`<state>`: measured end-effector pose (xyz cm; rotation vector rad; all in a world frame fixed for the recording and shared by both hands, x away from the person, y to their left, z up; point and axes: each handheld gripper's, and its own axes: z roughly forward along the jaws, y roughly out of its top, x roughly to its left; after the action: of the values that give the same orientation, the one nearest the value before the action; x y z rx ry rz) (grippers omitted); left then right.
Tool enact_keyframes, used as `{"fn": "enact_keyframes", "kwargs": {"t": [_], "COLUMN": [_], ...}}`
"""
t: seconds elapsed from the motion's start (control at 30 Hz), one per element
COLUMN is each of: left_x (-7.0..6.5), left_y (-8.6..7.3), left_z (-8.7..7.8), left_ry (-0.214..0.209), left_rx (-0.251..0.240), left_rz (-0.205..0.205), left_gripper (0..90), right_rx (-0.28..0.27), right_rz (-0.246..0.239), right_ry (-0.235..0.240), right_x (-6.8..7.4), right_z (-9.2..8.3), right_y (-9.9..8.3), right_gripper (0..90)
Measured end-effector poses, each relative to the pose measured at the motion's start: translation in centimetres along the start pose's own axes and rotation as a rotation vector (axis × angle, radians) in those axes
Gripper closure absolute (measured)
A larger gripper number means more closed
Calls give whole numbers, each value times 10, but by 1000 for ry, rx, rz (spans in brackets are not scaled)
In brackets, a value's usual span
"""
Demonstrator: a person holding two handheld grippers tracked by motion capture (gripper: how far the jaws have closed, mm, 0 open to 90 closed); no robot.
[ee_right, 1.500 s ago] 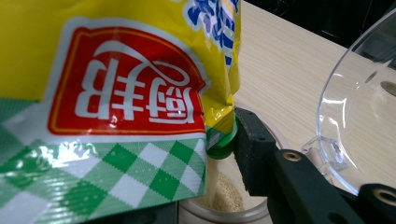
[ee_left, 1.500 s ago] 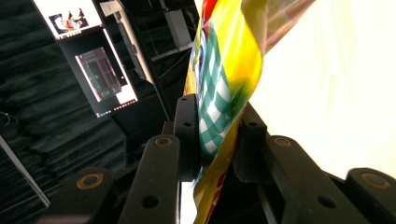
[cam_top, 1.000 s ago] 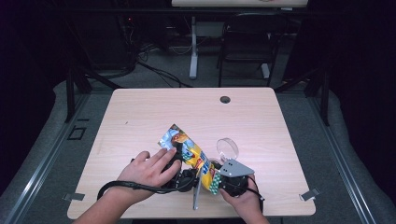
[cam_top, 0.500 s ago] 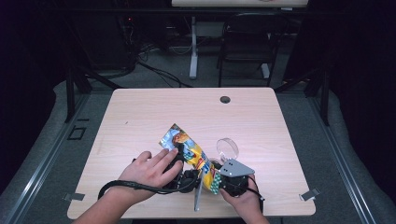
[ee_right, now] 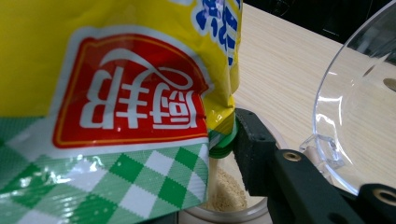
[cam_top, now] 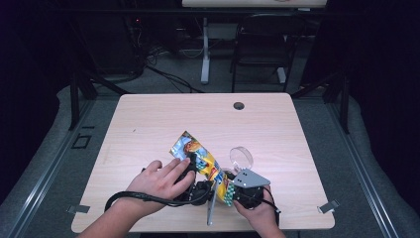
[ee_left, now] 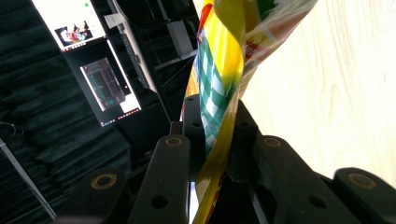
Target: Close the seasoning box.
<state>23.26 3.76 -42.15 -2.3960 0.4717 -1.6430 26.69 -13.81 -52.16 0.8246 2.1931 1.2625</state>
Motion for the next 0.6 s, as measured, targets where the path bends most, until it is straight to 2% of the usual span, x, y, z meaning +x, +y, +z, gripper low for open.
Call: {"fn": "enact_keyframes", "kwargs": {"t": [0.3, 0.6], "left_x": [2, 0], "left_y": [1, 2], "left_z": [-2, -4], "left_ry": [-9, 2], "left_rx": [-2, -18], "left_rz": [8, 14], "left_gripper": [827, 859], "right_rx": [-3, -2], "right_rz": [2, -1], "right_ry": [1, 3], "right_x": [0, 1], "right_z": [0, 0], "right_y": [0, 0], "right_gripper": [710, 710]}}
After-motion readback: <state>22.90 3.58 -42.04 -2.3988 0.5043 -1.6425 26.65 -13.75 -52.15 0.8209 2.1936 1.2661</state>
